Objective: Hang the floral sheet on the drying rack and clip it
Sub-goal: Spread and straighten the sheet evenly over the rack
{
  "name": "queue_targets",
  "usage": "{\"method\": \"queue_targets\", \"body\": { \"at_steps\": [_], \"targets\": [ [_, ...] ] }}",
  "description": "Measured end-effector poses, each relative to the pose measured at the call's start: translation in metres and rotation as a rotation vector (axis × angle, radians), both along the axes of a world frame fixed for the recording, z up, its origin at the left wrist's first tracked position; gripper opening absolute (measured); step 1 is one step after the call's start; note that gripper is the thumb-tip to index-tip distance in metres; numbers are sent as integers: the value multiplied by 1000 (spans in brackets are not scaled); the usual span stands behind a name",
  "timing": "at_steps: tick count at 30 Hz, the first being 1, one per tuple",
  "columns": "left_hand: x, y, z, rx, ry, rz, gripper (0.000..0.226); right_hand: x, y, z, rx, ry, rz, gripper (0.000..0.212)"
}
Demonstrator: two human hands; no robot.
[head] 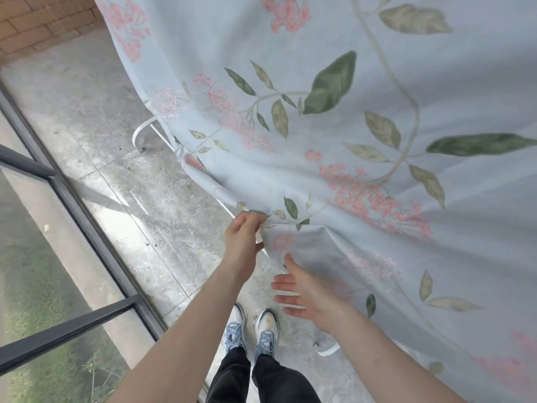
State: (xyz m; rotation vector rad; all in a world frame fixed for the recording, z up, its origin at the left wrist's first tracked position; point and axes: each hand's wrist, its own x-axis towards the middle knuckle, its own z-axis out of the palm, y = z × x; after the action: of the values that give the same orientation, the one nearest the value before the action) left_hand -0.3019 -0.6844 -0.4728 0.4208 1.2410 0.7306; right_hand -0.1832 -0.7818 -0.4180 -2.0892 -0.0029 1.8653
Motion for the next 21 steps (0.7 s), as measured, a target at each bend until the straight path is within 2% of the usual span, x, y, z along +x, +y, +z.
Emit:
{"method": "queue_targets", "body": {
  "at_steps": [3,4,6,9,11,14,16,18,21],
  "targets": [
    [3,1,3,-90,-197,-21,4,-9,-11,-13,-43,148,-390,81],
    [4,0,1,-85,-210,-46,13,-10,-13,-18,-16,163,-531,80],
    [6,-1,3,-67,-192,-119,28,-10,-16,-24,64,174,-733,72],
    [6,-8,2,-18,-123,-309,34,-4,-17,-36,158,121,-932,51],
    [1,-17,-2,99,9,-408,43,3,-15,-46,189,39,-1004,34],
    [-5,-32,-19,328,345,-557,48,12,-14,-61,192,-68,-1108,23],
    [-6,-35,-33,341,454,-573,49,17,-16,-72,204,-26,-1230,13],
    [-4,-32,-44,325,525,-570,51,20,-20,-83,233,21,-1325,21],
    [2,-21,-59,409,634,-657,51,18,-27,-103,175,-20,-1252,22]
  ]
}}
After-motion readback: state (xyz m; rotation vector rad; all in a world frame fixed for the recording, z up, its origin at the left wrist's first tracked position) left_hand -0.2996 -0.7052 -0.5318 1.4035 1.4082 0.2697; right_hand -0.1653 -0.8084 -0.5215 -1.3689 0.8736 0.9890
